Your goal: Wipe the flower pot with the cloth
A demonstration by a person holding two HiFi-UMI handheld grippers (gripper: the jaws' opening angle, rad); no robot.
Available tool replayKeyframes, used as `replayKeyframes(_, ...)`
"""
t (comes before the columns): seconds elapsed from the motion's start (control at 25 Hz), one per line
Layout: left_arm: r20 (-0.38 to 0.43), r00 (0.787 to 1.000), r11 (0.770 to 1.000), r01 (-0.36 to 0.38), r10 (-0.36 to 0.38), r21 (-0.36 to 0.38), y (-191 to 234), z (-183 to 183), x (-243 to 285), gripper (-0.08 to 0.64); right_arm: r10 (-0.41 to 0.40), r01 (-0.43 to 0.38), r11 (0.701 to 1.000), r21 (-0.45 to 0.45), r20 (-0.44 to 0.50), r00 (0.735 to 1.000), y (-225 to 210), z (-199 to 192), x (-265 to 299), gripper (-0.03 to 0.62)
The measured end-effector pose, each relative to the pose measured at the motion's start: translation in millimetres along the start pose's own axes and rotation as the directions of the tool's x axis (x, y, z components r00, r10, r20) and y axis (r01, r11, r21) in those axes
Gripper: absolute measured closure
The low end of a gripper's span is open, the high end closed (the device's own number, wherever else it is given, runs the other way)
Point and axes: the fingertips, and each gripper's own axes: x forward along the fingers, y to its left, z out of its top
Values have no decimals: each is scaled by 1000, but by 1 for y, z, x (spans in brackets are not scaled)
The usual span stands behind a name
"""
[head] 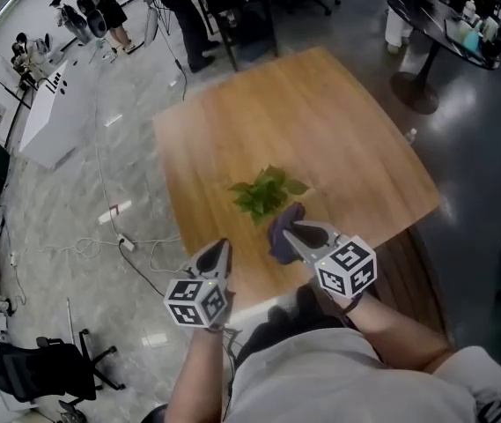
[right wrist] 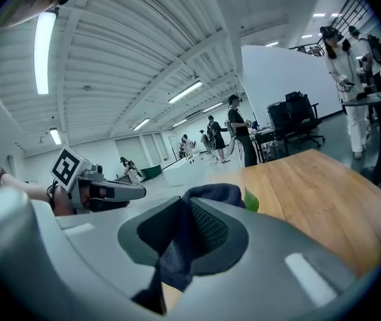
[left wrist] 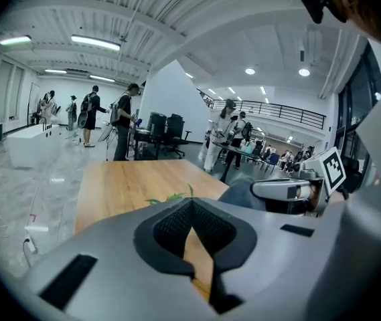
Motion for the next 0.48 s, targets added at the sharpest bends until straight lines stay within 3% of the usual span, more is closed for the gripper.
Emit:
replayKeyframes(0.2, -91, 996, 1000, 17, -18, -16, 31, -10, 51, 554, -27, 30, 998, 61, -46, 999, -32, -14, 25, 548)
replayKeyframes(0.48, -217, 975, 998, 51, -45, 22, 77, -33, 127, 554, -90, 104, 985, 138, -101, 991, -78, -35, 57, 548)
